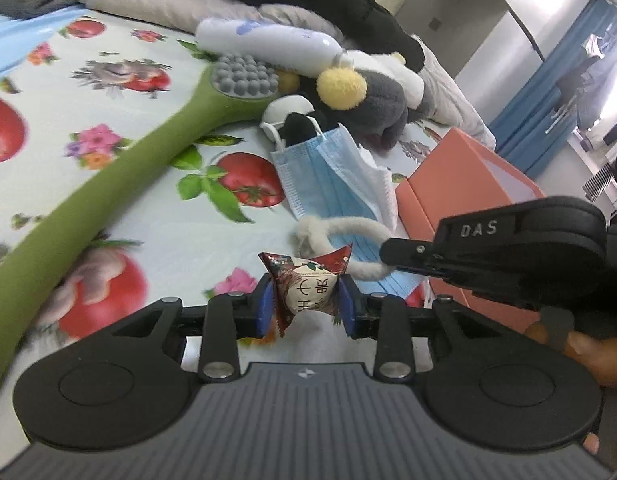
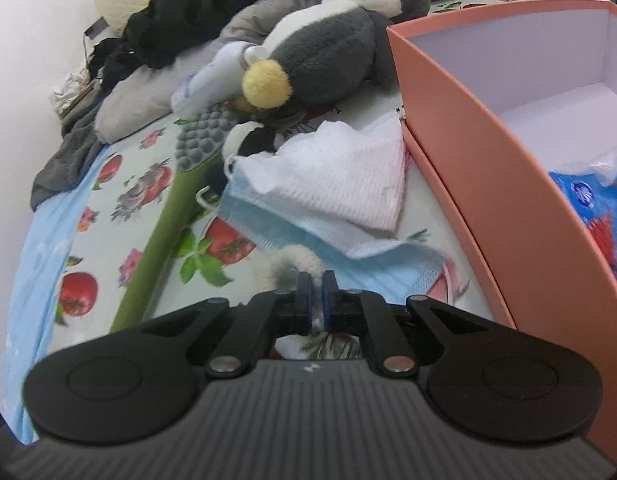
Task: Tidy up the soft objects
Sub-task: 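Lift the red packet with the left gripper while the right gripper lifts the hair tie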
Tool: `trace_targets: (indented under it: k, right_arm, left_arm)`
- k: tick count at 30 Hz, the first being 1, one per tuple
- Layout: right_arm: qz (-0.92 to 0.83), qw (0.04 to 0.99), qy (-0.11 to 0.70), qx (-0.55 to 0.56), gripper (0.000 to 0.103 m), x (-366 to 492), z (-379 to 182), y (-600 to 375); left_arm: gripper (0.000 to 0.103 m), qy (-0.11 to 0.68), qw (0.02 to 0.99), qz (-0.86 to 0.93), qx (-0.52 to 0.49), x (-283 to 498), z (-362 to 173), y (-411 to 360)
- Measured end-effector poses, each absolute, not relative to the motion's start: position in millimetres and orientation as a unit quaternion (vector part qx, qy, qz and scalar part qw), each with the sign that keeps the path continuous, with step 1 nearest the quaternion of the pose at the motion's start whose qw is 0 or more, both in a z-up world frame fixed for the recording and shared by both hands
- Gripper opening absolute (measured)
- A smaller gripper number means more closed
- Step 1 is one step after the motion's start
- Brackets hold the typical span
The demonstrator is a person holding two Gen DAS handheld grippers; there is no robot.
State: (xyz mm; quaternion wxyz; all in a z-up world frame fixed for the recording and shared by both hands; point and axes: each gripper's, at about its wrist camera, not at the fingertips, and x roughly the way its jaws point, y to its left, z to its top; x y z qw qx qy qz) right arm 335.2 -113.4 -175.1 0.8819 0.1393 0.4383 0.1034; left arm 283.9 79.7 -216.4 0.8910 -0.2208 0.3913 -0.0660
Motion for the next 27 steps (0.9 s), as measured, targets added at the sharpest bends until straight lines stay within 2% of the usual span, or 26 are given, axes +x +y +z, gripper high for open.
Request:
trace_targets:
  k: [7, 18, 23, 25, 27]
  right_arm:
    - [0.125, 0.879, 0.441, 0.132, 0.009, 288, -168, -118]
    - [0.144, 0.854, 0.488, 0.106, 0.009, 214, -188, -134]
    - [0.159, 0.846, 0.501, 0.09, 0.014, 201, -192, -138]
    - [0.17, 0.84, 0.509, 0.081, 0.024, 199, -192, -138]
    - [0.179, 0.842, 0.505, 0.066, 0.059, 197, -189, -137]
  left_arm:
    - [0.039, 0.4, 0.882, -0.035, -0.247, 233, -206, 93]
    - [0.039, 0.413, 0.875, -0.018, -0.252, 179, -202, 96]
    - [0.039, 0.418, 0.871, -0.008, -0.259, 166, -200, 100]
    - [0.039, 0.419, 0.87, -0.004, -0.261, 163, -199, 102]
    - [0.039, 0.418, 0.871, -0.002, -0.259, 162, -197, 103]
